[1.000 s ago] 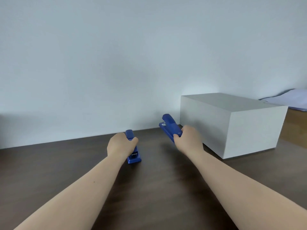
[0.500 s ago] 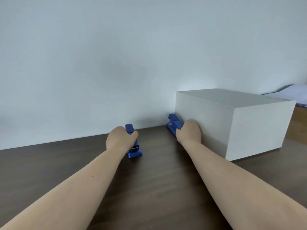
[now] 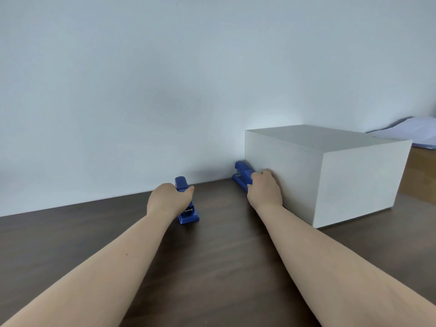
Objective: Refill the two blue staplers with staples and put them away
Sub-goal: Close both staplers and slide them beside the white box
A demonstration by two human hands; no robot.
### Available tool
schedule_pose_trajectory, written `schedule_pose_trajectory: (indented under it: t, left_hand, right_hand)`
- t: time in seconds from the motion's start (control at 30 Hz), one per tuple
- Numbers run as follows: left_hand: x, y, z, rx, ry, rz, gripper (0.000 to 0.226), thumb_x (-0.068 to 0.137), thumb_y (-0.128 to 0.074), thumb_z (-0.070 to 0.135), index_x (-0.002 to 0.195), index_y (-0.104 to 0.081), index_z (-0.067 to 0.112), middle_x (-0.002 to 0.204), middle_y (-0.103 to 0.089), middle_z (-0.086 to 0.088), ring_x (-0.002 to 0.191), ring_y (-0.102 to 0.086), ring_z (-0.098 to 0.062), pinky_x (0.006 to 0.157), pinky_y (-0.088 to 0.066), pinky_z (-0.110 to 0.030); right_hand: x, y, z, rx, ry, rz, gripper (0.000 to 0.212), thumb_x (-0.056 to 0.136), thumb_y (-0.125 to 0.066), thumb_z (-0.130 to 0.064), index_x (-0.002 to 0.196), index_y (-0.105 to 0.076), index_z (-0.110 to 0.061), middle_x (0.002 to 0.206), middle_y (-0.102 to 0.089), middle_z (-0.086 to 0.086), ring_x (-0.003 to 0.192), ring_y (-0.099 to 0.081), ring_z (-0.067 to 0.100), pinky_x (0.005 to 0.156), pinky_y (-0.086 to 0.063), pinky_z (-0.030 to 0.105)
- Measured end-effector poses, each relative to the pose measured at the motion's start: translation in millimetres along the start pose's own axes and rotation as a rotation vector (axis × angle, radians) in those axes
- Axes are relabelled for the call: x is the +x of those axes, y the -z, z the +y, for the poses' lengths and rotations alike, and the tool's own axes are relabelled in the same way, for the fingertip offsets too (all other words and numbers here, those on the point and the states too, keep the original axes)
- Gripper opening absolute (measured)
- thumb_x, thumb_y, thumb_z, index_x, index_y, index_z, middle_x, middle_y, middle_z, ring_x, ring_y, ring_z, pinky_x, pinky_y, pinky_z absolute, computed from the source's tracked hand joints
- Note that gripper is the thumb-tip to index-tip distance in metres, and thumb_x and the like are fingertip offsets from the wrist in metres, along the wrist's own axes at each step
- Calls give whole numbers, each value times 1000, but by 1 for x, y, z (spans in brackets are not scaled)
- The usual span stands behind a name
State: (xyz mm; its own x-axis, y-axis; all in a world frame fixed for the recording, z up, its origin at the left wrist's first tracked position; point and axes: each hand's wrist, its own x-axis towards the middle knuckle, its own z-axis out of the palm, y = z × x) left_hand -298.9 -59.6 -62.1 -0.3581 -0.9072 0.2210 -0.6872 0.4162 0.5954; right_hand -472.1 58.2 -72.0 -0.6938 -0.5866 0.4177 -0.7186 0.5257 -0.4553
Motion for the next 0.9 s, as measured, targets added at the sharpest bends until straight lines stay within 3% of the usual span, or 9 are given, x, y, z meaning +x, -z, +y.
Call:
schedule_pose_trajectory:
  t: [0.13,0.23,0.3,0.4,0.5,0.6,0.73,0.9]
  left_hand:
    - [0,2,2,-95,63,-105,26,77,-54,31,77,-60,6,83,-70,-13,80,-69,-31,75,-53,-36]
    - [-2,2,10,-126,93,-126,13,72,-51,19,64,-45,11,70,-58,-10,67,-59,-28,64,-41,-32]
    - [-4,-1,18,-113,81,-97,19,71,-51,17,59,-38,12,63,-50,-7,61,-50,-26,60,-34,-30]
    - [-9,-13,35,-62,42,-38,26,76,-52,20,56,-37,11,56,-43,-3,52,-40,-20,49,-28,-25]
    - [-7,-26,56,-60,13,-24,24,78,-51,20,58,-40,11,58,-44,-3,56,-43,-21,47,-28,-26]
    - [1,-36,77,-96,-2,-17,23,79,-50,18,60,-40,11,60,-45,-3,66,-47,-25,49,-29,-26]
    - [13,-43,97,-120,-24,-33,24,79,-50,15,58,-38,11,58,-42,-3,55,-41,-20,48,-29,-26]
    - [22,-55,106,-79,-50,-46,28,80,-49,13,55,-37,11,56,-40,-3,51,-37,-16,47,-29,-26]
  right_hand:
    - [-7,6,2,-23,6,-81,23,89,-43,-6,108,-55,-1,120,-41,15,86,-56,36,68,-43,37]
    - [-11,11,11,47,53,-16,21,90,-41,-6,104,-55,-1,117,-47,16,92,-55,36,73,-44,38]
    - [-11,13,14,103,62,29,22,90,-41,-9,98,-59,0,111,-55,19,95,-55,35,75,-44,36]
    - [-10,17,14,151,60,56,21,89,-41,-9,78,-56,-1,94,-58,20,81,-52,32,64,-34,32]
    - [-10,20,14,170,89,72,22,88,-42,-9,67,-43,-5,79,-49,15,71,-41,25,61,-28,30]
    - [-9,19,16,186,106,79,21,89,-42,-10,68,-44,-6,80,-48,13,72,-43,23,62,-29,29]
    - [-5,14,19,178,104,70,22,91,-42,-9,91,-62,0,93,-58,19,78,-53,30,63,-33,29]
    - [0,8,19,168,105,64,24,90,-44,-5,104,-62,0,103,-60,20,91,-58,33,67,-39,31]
